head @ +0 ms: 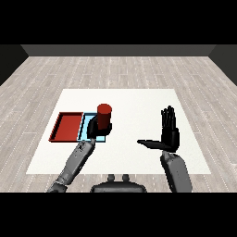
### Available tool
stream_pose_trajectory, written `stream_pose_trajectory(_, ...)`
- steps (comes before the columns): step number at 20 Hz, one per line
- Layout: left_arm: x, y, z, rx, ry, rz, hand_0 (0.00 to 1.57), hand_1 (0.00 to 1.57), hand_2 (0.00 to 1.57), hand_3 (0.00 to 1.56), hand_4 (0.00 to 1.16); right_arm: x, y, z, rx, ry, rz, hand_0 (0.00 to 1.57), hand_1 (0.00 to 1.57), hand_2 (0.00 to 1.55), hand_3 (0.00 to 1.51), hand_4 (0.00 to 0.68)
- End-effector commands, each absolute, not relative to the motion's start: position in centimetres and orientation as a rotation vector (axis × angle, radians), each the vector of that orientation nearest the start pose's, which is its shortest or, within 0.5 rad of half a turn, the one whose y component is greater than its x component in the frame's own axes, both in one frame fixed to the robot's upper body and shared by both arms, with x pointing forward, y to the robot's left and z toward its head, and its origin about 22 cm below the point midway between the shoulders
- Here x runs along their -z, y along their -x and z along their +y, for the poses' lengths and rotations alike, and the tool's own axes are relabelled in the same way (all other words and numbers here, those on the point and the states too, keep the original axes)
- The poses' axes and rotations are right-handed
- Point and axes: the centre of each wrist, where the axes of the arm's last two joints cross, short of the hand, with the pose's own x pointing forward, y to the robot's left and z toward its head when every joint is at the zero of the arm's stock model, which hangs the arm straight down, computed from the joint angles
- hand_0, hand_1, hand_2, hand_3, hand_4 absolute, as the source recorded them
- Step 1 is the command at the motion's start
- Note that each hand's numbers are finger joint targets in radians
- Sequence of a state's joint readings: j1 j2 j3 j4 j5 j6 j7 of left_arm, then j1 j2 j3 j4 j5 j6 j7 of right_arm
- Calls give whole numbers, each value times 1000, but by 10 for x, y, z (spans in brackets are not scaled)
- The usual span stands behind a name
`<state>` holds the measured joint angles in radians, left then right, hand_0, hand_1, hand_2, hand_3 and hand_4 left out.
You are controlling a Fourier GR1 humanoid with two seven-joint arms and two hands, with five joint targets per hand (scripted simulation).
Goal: Pick the red can and put it in the red box
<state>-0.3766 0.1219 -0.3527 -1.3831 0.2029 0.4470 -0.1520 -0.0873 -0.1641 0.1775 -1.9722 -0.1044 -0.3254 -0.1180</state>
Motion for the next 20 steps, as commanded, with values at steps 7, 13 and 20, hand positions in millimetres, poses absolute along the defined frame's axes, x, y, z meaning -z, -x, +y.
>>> stream_pose_trajectory(7,-44,-341,243,4,-357,-1710,1571,1571,1571,1490,1133,-81,-214,-247,122,149,-2070,0,0,0,0,0)
stream_pose_trajectory(13,-54,-346,325,3,-612,-1538,1571,1571,1562,1485,1137,-73,-218,-257,164,159,-2033,0,0,0,0,0)
stream_pose_trajectory(20,-8,-349,379,29,-795,-1375,1571,1571,1544,1462,1023,-65,-234,-258,116,154,-2048,0,0,0,0,0)
